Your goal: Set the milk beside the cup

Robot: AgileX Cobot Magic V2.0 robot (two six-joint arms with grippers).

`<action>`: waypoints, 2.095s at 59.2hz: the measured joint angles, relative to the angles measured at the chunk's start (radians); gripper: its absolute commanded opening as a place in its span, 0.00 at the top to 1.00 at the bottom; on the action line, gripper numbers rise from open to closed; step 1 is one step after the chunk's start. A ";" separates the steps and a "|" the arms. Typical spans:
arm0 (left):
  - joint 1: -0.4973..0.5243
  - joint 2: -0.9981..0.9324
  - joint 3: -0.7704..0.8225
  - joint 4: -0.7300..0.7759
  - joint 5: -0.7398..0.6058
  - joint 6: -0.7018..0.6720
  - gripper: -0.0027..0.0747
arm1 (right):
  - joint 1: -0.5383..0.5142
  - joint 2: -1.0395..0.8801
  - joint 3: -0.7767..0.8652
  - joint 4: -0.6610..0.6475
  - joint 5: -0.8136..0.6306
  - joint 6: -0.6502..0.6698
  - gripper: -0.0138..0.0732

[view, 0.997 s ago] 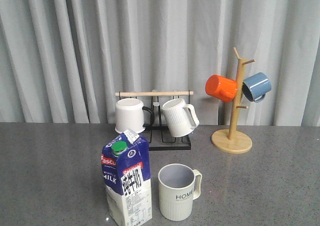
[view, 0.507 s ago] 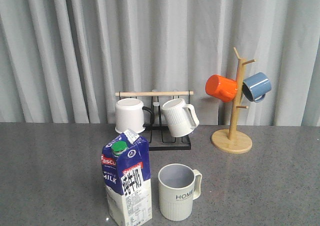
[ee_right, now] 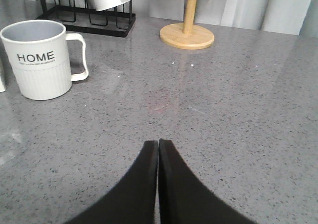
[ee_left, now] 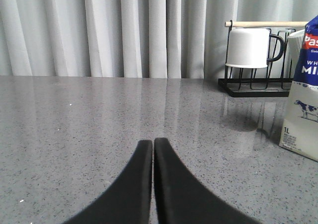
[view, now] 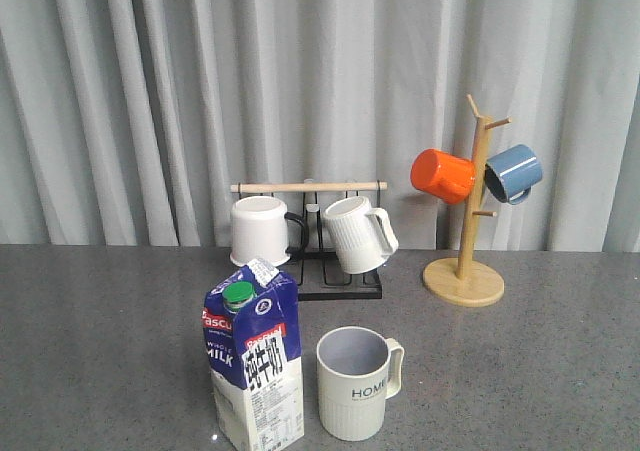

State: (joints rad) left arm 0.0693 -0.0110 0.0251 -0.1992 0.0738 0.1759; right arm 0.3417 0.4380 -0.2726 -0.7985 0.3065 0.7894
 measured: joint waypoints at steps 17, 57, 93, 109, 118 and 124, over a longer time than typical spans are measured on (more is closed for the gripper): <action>0.000 0.000 0.000 0.000 0.000 0.000 0.97 | 0.000 -0.055 0.000 -0.101 0.085 0.121 0.85; 0.000 0.000 0.000 0.000 0.000 0.000 0.97 | -0.243 -0.376 0.292 0.334 -0.144 -0.277 0.85; 0.000 0.000 0.000 0.000 -0.001 0.000 0.97 | -0.374 -0.449 0.299 0.388 -0.203 -0.350 0.85; 0.000 0.000 0.000 0.000 -0.001 0.000 0.97 | -0.380 -0.449 0.299 0.388 -0.209 -0.349 0.85; 0.000 0.000 0.000 0.000 -0.001 0.000 0.97 | -0.367 -0.449 0.299 0.388 -0.221 -0.329 0.85; 0.000 0.000 0.000 0.000 -0.001 0.000 0.97 | -0.321 -0.449 0.299 0.377 -0.221 -0.330 0.85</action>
State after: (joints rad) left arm 0.0693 -0.0110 0.0251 -0.1992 0.0728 0.1759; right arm 0.0203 -0.0109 0.0266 -0.4212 0.0853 0.4594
